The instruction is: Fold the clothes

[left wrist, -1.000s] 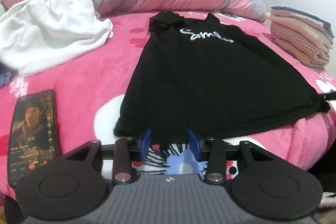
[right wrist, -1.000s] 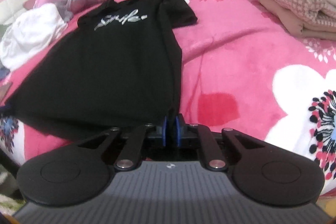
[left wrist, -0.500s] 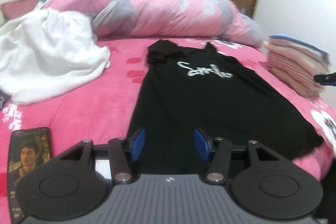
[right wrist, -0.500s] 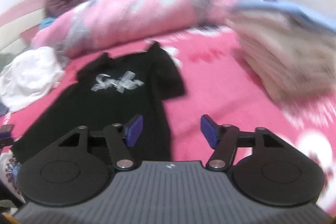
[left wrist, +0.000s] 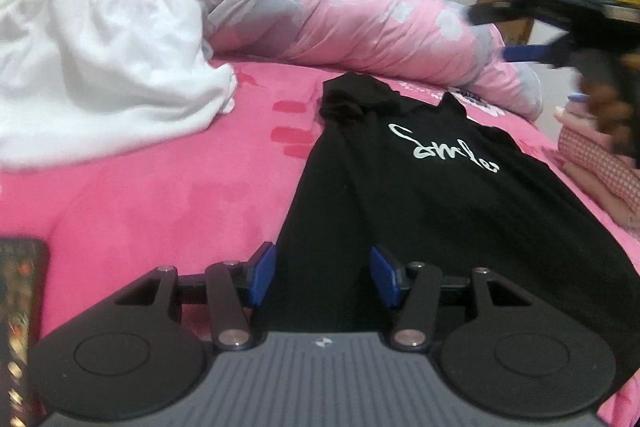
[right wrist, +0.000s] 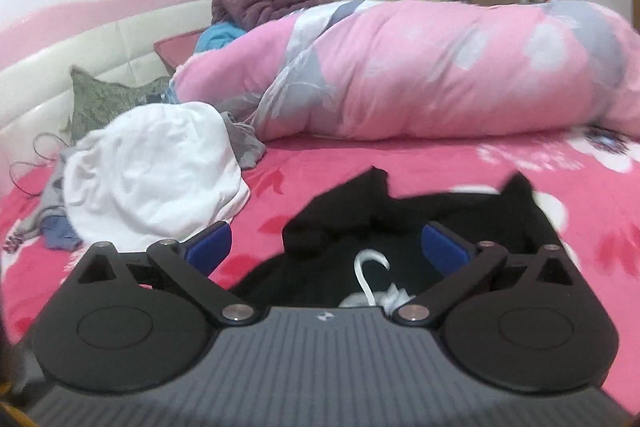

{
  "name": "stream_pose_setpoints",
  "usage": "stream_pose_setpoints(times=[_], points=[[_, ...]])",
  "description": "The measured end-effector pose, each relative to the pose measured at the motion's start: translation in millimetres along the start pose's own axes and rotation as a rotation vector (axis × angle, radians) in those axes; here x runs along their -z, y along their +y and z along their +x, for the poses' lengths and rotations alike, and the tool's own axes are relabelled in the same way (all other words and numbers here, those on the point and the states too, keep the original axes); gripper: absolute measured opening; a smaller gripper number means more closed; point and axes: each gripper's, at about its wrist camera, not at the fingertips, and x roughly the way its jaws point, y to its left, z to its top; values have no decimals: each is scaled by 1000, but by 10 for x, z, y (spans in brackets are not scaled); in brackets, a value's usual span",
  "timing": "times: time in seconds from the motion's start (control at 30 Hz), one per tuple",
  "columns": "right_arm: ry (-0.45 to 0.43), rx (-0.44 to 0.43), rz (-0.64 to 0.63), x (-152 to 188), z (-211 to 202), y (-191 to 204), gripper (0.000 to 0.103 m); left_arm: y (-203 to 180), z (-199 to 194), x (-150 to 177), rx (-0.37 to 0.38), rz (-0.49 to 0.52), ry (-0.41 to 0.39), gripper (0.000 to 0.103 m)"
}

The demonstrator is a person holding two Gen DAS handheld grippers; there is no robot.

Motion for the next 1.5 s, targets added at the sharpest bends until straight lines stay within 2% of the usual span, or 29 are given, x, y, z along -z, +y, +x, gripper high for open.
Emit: stream_pose_setpoints(times=[0.07, 0.17, 0.23, 0.27, 0.33, 0.4, 0.5, 0.63, 0.7, 0.77, 1.03, 1.23, 1.33, 1.5], points=[[42, -41, 36, -79, 378, -61, 102, 22, -8, 33, 10, -9, -20, 54], [143, -76, 211, -134, 931, -240, 102, 69, -4, 71, 31, -28, -39, 54], [195, -58, 334, -128, 1186, -375, 100, 105, -3, 88, 49, -43, -51, 55], [208, -52, 398, -112, 1293, -460, 96, 125, -5, 96, 59, -52, -56, 56], [238, -31, 509, -58, 1522, -639, 85, 163, -10, 111, 78, -70, -67, 56], [274, 5, 571, 2, 1704, -762, 64, 185, -13, 124, 90, -80, -75, 56], [307, 40, 551, 30, 1909, -769, 57, 202, -16, 140, 100, -87, -85, 56], [304, 117, 486, 15, 2019, -686, 46, 223, -28, 153, 112, -100, -92, 56], [292, 121, 469, -19, 1986, -666, 18, 233, -30, 156, 117, -107, -94, 56], [277, 117, 448, -61, 1937, -638, 7, 232, -27, 158, 119, -110, -95, 56], [182, 27, 342, -397, 1828, -491, 2, 227, -29, 167, 118, -113, -97, 55], [110, -35, 304, -729, 1987, -430, 2, 230, -31, 173, 118, -116, -99, 55], [115, -12, 316, -797, 2068, -471, 2, 241, -29, 173, 122, -122, -100, 55], [123, 104, 390, -668, 2041, -754, 2, 257, -27, 169, 130, -130, -101, 55]])
